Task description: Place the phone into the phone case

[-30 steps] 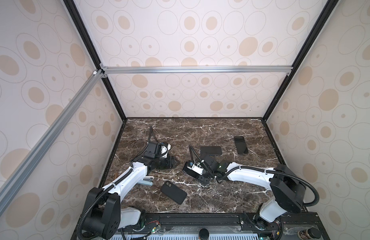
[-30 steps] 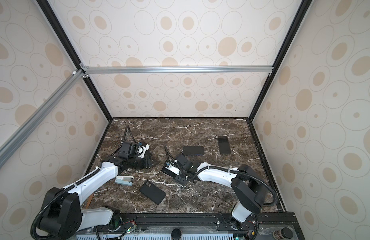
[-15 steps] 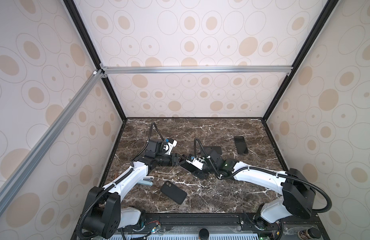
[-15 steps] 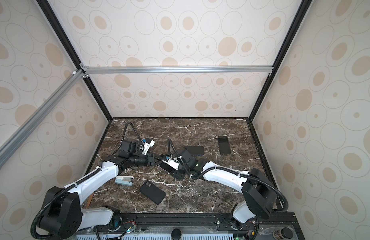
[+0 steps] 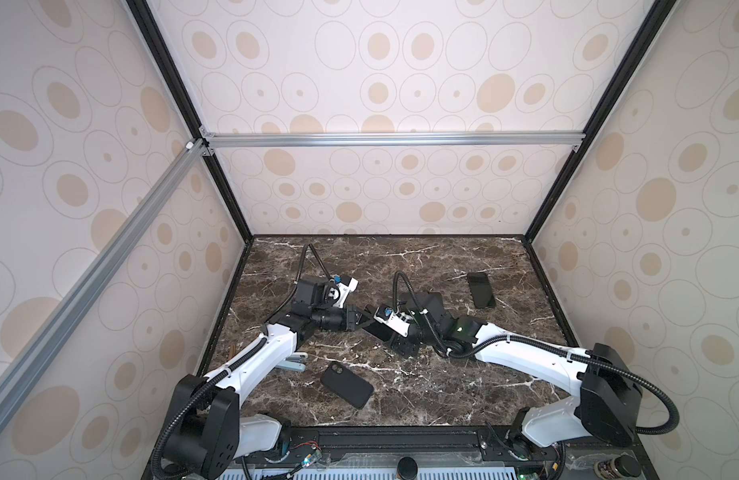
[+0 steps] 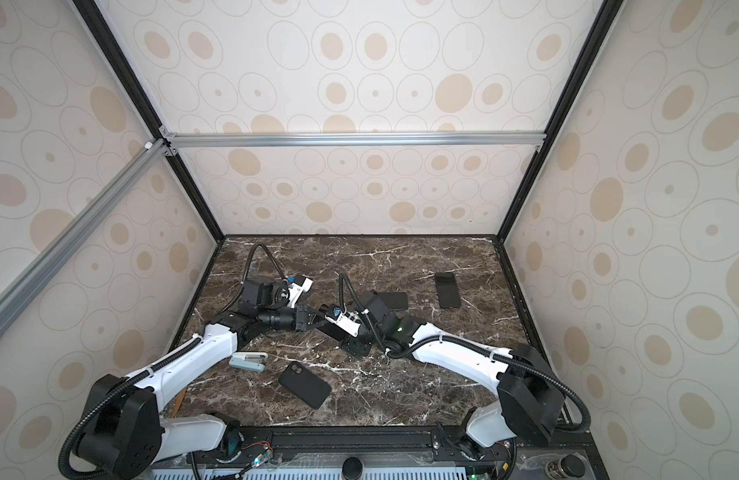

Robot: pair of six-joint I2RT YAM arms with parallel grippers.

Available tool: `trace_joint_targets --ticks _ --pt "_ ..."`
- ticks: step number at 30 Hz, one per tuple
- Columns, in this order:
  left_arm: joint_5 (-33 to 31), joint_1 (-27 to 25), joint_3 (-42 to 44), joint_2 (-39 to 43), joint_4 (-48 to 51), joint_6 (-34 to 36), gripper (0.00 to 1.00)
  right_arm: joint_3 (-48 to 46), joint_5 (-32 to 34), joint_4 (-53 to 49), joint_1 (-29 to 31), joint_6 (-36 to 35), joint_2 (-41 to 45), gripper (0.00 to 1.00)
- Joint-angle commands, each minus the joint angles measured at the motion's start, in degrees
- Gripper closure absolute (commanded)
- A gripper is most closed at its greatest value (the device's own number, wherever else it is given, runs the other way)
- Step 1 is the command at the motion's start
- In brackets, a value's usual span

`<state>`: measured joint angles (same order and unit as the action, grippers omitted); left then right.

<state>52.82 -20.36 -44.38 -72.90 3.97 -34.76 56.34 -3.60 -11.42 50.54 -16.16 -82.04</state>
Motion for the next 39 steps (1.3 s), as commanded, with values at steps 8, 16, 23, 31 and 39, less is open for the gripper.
trace_joint_targets --ticks 8,16,23,31,39 --pt "-2.7 -0.1 -7.1 6.5 -20.6 -11.9 1.00 3.0 -23.8 13.6 -12.6 23.2 9.2 0.00" --pt "-5.2 -0.1 -7.3 9.9 -43.5 -20.6 1.00 7.0 -37.2 23.9 -22.4 40.3 9.6 0.27" --pt "-3.4 -0.2 -5.1 10.8 -57.1 -27.4 1.00 10.7 -48.8 32.7 -22.8 48.5 6.7 0.37" --pt "-2.4 -0.5 -4.4 11.9 -56.7 -27.2 1.00 12.5 -54.9 42.3 -22.6 58.0 4.2 0.60" --pt "-1.5 -0.6 -3.1 11.1 -57.4 -27.8 1.00 12.0 -54.7 40.1 -22.1 57.6 6.5 1.00"
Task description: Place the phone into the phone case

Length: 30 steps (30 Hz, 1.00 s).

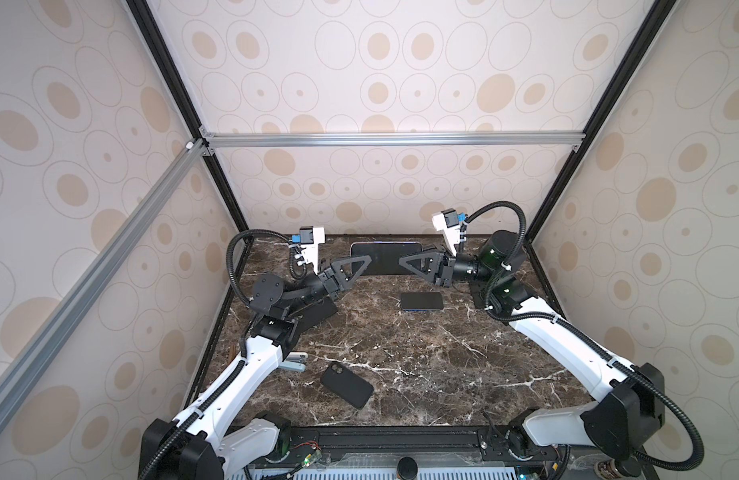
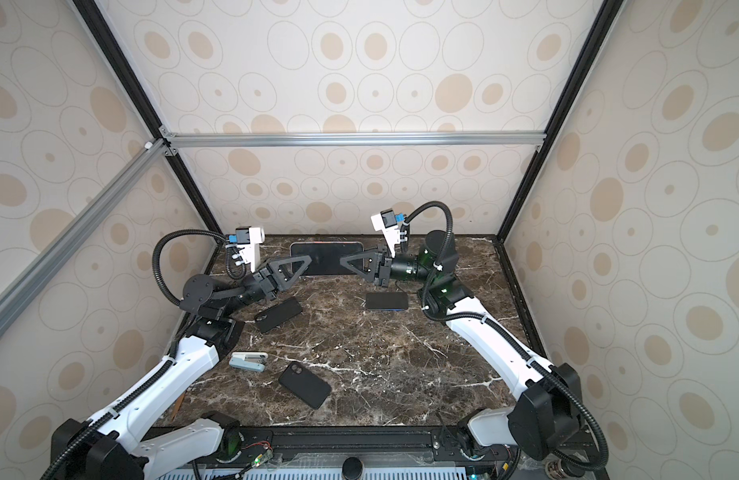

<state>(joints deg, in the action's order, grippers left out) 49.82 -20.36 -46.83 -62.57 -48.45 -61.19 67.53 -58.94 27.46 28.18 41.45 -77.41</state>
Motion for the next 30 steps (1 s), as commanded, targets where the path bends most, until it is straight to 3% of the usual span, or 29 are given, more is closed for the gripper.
trace_joint_targets --ticks 1,7,12,20,24,30 --pt "1.8 -0.6 -0.7 0.5 -5.2 -1.9 1.00 0.8 0.8 0.4 0.4 -0.3 2.4 1.00" --pt "1.8 -0.6 -3.3 -0.6 -1.3 -0.6 1.00 0.0 5.1 -8.3 1.3 -4.3 7.4 1.00" --pt "-1.7 -0.6 -6.1 -0.7 7.4 4.4 0.66 -0.6 12.2 -15.8 1.7 -7.5 11.3 1.00" --pt "-11.0 -0.6 -8.6 1.1 22.4 14.7 0.44 -1.4 19.1 -25.0 1.7 -10.7 16.2 1.00" --pt "-18.1 -0.5 -9.2 3.1 30.5 20.2 0.38 -1.0 20.7 -29.1 1.7 -12.1 17.3 1.00" --pt "-37.4 -0.5 -10.7 8.0 53.4 29.8 0.38 -1.1 28.5 -38.3 1.7 -13.4 19.5 1.00"
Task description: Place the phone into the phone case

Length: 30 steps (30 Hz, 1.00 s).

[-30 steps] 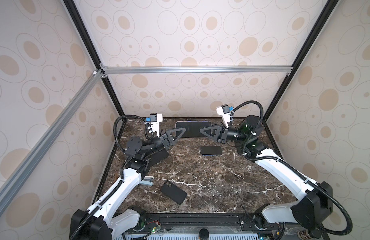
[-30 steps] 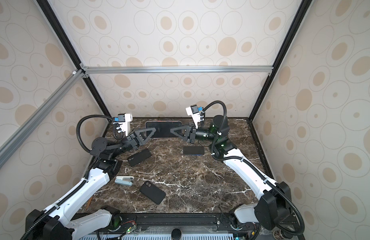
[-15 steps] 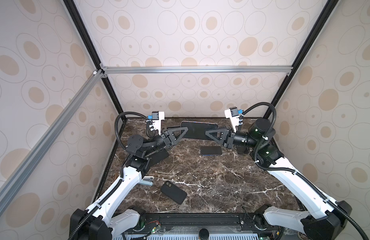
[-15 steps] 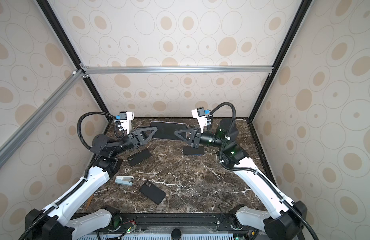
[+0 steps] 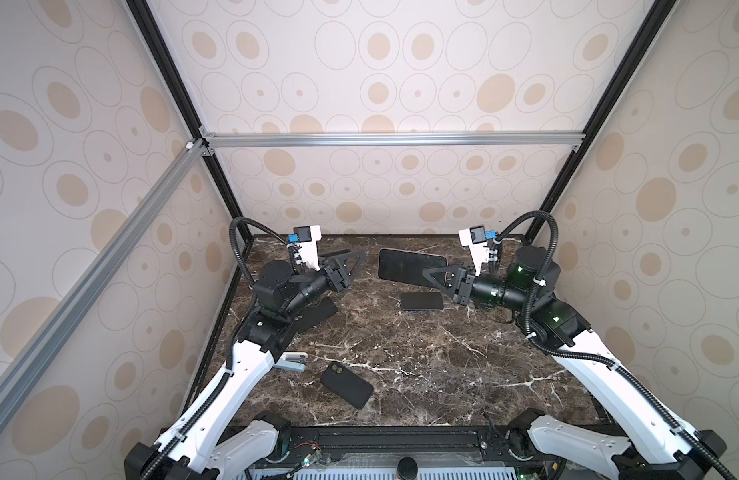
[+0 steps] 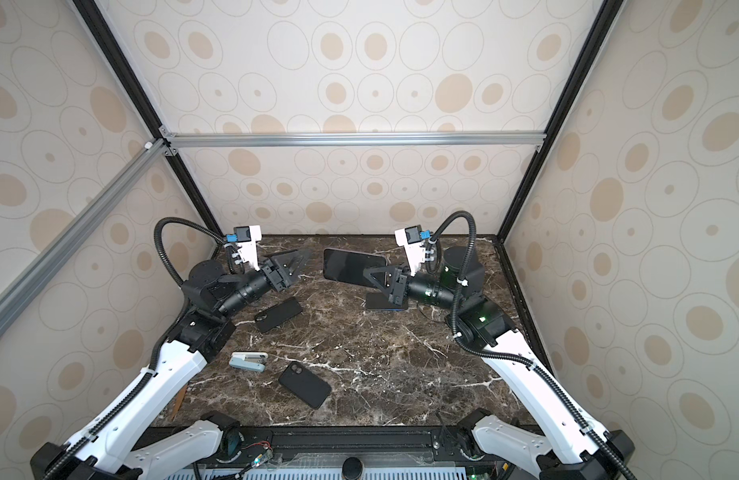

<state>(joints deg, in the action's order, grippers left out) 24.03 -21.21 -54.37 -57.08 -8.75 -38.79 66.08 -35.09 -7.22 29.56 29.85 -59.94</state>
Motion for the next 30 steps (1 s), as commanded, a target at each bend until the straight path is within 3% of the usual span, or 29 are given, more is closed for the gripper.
trace_joint_targets --ticks 1,4,8,13,22,26,30 --pt "-13.4 0.3 -3.4 3.1 17.8 8.2 0.38 0.5 5.4 -5.5 0.3 -2.3 2.1 1.00" --pt "-15.4 0.1 -2.5 4.4 29.4 8.1 0.41 0.5 7.2 -10.3 0.4 -3.0 1.9 1.00" --pt "-12.0 -1.4 2.3 5.9 39.4 6.8 0.45 -2.0 7.3 -11.8 0.3 -2.3 1.4 1.00" --pt "-10.4 -8.6 8.5 5.8 45.5 2.7 0.47 -5.7 6.7 -11.0 0.3 -0.5 0.7 1.00" --pt "-10.6 -23.4 21.2 2.0 31.7 -9.8 0.45 -9.5 7.1 -12.2 0.3 -1.5 1.5 1.00" --pt "-9.1 -27.0 25.1 -2.9 22.6 -12.9 0.45 -8.6 7.0 -13.7 0.3 -3.0 -0.1 1.00" --pt "-9.8 -28.1 26.2 -6.1 21.4 -11.7 0.45 -8.9 7.4 -13.3 0.3 -3.1 -0.2 1.00"
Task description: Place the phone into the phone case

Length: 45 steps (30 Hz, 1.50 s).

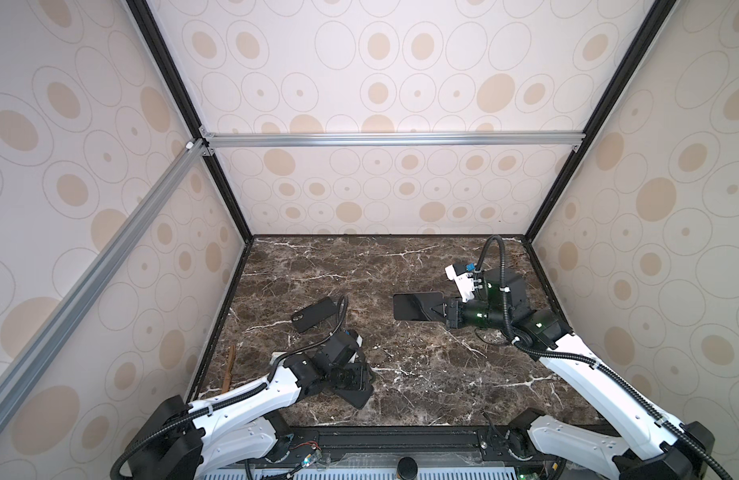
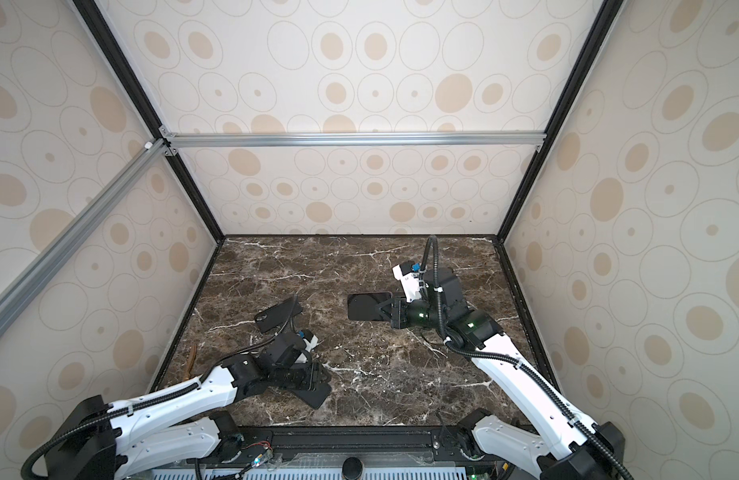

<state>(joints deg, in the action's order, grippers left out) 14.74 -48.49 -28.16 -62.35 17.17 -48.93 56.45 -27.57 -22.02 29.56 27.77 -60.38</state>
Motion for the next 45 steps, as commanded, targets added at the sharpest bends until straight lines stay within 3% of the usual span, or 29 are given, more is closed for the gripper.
trace_joint_targets --ticks 1,20,28,35,41,45 --pt "-1.0 -0.8 -0.1 -1.4 -4.3 -0.7 0.45 0.8 0.0 1.5 0.3 -1.3 0.3 1.00" --pt "8.1 -3.9 2.4 -8.1 -4.9 0.1 0.48 -1.3 1.7 3.1 0.3 -1.5 -1.4 1.00" --pt "11.9 -4.9 0.9 -15.1 -19.0 -1.8 0.48 -0.2 1.2 3.5 0.4 -1.8 -2.5 1.00" --pt "9.2 -4.6 -8.0 -25.8 -22.8 2.1 0.45 0.4 3.9 0.8 0.3 -2.5 -1.2 1.00" --pt "10.7 -4.2 -16.0 -37.1 -24.3 6.0 0.45 2.3 5.9 -2.3 0.1 -4.3 -0.8 1.00" --pt "10.7 -2.9 -20.5 -41.7 -24.4 5.8 0.45 4.5 11.2 -6.6 -0.2 -4.9 -0.4 1.00"
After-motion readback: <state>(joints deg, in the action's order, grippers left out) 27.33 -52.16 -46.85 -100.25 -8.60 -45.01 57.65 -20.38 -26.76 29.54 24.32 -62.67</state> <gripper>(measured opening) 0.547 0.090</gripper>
